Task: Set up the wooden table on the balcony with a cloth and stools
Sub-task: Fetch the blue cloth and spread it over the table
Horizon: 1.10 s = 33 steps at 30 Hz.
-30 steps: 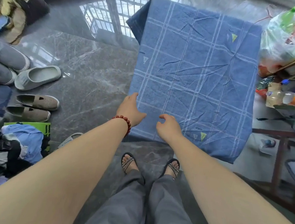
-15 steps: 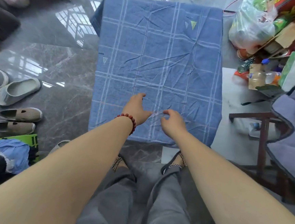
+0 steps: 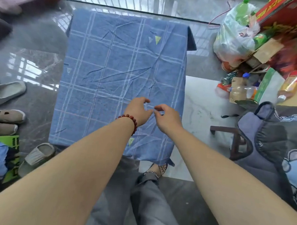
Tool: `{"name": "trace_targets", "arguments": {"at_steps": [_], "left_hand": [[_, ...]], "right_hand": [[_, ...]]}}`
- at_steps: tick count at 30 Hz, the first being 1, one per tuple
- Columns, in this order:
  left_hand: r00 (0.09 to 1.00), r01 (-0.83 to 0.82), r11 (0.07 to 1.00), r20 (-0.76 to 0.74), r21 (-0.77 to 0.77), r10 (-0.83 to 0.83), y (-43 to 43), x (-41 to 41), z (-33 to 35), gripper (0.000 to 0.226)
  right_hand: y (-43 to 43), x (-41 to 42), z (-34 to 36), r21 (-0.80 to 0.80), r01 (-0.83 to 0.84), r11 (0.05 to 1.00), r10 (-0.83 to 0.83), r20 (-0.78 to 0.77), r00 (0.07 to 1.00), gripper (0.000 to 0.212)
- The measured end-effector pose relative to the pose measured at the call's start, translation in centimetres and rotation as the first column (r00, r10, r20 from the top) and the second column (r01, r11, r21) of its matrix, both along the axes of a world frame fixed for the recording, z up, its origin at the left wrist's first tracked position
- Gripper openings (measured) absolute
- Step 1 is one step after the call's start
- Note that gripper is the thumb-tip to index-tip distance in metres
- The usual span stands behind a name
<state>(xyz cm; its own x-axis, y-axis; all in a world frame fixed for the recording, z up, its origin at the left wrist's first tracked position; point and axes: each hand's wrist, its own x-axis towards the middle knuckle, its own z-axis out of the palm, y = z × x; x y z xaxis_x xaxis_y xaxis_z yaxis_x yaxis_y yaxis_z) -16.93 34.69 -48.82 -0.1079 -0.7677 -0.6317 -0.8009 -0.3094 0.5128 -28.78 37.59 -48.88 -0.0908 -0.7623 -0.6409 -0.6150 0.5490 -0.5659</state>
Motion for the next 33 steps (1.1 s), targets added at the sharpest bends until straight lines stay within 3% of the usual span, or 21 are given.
{"name": "trace_targets", "arguments": {"at_steps": [17, 28, 33], "left_hand": [[0.991, 0.115, 0.993, 0.075, -0.023, -0.113, -13.3, 0.2, -2.4, 0.035], [0.937, -0.016, 0.999, 0.349, 0.031, 0.004, -19.4, 0.0, -5.8, 0.038], [0.904, -0.139, 0.99, 0.408, -0.002, 0.128, -21.3, -2.7, -6.3, 0.061]], "right_hand": [[-13.4, -2.9, -3.1, -0.002, 0.135, 0.991, -0.135, -0.079, 0.988, 0.024], [-19.9, -4.5, -7.1, 0.003, 0.098, 0.995, -0.095, -0.228, 0.969, 0.025], [-22.5, -6.3, -7.5, 0.021, -0.033, 0.999, 0.038, -0.352, 0.935, 0.031]]}}
